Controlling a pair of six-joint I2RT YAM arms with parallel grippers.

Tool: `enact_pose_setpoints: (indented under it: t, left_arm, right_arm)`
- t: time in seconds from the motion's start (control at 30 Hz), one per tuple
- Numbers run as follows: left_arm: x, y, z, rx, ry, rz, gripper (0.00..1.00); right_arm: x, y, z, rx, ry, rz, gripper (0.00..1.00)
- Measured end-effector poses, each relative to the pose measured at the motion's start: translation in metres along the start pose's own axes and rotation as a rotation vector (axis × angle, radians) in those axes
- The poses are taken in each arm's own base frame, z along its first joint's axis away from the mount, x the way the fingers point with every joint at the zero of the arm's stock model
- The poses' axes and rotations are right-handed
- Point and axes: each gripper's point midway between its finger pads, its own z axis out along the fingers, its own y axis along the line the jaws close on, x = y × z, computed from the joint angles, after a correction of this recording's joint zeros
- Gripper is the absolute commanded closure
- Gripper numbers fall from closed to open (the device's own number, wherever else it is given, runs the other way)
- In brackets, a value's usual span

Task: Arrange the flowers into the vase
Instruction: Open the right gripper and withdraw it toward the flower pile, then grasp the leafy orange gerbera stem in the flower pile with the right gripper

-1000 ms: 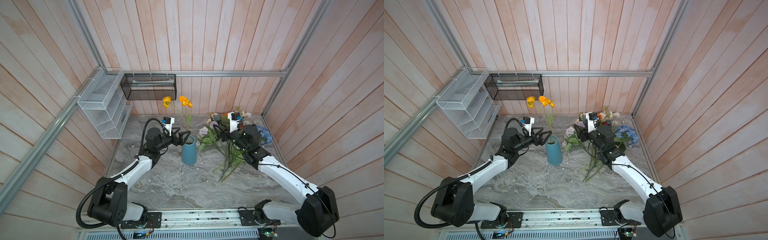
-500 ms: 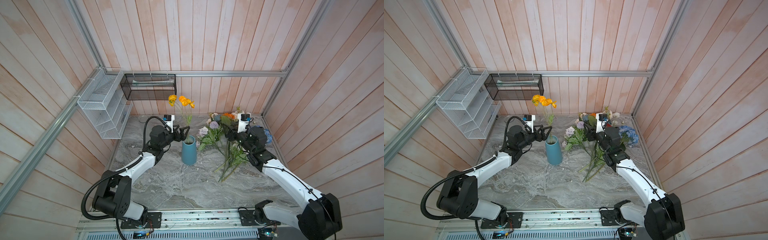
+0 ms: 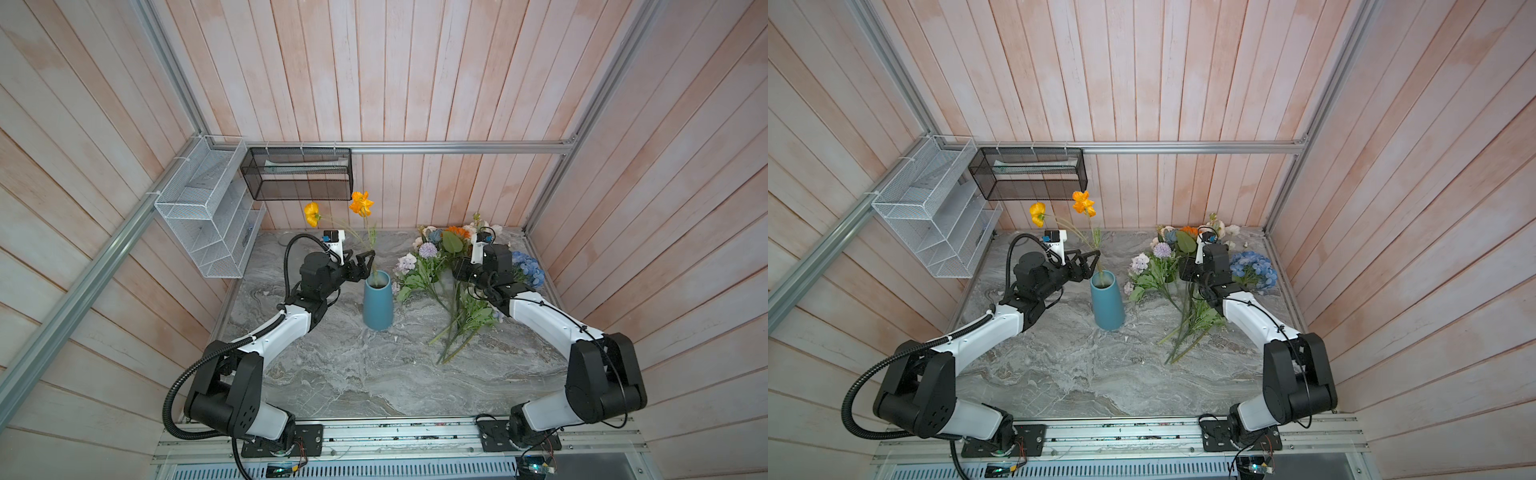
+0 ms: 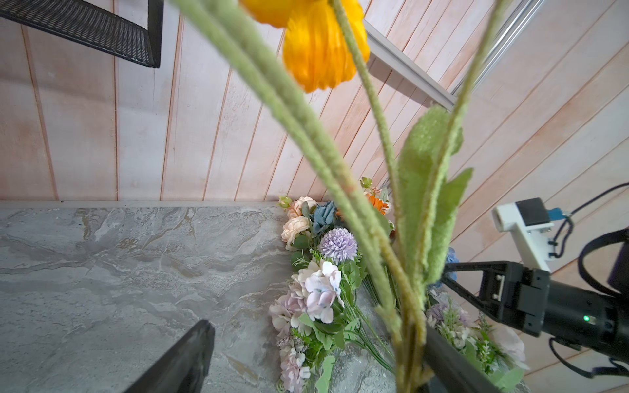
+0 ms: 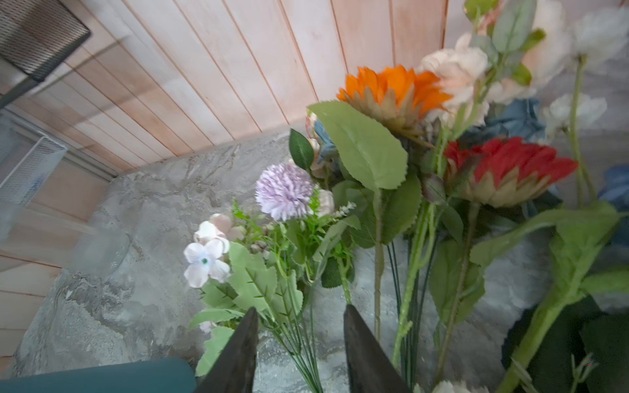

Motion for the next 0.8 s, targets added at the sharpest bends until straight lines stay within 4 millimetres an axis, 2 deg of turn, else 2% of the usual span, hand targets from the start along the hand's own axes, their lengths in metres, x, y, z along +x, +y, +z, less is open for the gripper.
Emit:
enact_pose_setpoints:
  t: [0.17,0.43,0.6,0.8]
  left_arm:
    - [0.0,0.0,-0.003,-0.003,-0.003,-0.003,0.11]
    - [-0.001,-0.002,-0.01,-0.007,-0.013,-0.007,0.11]
    - [-0.001,-0.002,-0.011,-0.006,-0.013,-0.011,0.11]
    - [0.001,-0.002,-0.011,-0.006,-0.01,-0.015,0.11]
  right_arm:
    - [0.016,-0.026,0.021,0.055,0.082,0.041,0.65]
    - [0.015,-0.034,0.056,0.08,0.13,0.009,0.72]
    - [0.008,-0.039,0.069,0.098,0.127,-0.007,0.74]
    - [0.016,-0.048,0.078,0.125,0.149,-0.013,0.74]
